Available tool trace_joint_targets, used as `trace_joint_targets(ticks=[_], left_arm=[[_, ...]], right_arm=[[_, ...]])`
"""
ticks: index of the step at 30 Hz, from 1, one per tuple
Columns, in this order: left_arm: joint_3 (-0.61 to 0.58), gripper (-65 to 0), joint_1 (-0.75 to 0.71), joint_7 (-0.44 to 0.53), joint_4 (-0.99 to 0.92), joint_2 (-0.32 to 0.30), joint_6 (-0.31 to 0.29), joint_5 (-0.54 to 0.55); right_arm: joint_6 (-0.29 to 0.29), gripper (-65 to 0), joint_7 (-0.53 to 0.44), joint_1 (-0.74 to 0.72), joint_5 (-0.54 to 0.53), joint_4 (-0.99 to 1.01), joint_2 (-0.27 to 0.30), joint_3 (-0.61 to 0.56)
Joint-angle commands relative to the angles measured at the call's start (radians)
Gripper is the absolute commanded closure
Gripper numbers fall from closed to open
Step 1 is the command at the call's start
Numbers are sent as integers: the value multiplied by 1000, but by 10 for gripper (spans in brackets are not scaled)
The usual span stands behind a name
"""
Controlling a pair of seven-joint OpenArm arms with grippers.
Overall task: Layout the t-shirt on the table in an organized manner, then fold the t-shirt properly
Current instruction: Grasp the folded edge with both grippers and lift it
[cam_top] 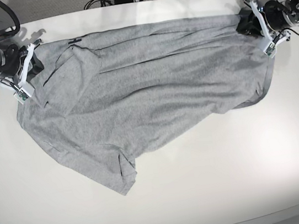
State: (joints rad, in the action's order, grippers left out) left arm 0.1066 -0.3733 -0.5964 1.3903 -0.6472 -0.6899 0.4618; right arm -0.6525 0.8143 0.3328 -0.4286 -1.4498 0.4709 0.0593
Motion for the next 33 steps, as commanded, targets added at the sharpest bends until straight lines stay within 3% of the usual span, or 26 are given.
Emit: trace_joint_targets(ticks=[1, 10, 13, 18, 23, 28, 30, 33], left_arm=[[3, 0, -25, -72, 3, -21, 2, -60], [3, 0, -61, -92, 55, -21, 2, -60], [3, 0, -62, -99, 89, -21, 2, -58], [3, 0, -62, -196, 136, -21, 2, 24], [5, 0, -62, -250, 174, -24, 2, 26], [8, 0, -61, -235, 235, -76, 72, 27], [8, 0, -60, -234, 262, -101, 93, 28], [8, 0, -58, -235, 301, -124, 92, 73]], right_arm=[[9, 0, 91, 33, 62, 9, 14, -2], [36, 0, 169, 109, 61, -61, 14, -2], [71, 0, 179, 141, 58, -108, 14, -2], [88, 0, 187, 171, 63, -141, 14, -2], [88, 0, 204, 171, 61, -141, 14, -1], [92, -6, 225, 171, 63, -201, 14, -1], [116, -69, 238, 171, 63, -250, 14, 0], [141, -82, 245, 167, 62, -338, 14, 0]])
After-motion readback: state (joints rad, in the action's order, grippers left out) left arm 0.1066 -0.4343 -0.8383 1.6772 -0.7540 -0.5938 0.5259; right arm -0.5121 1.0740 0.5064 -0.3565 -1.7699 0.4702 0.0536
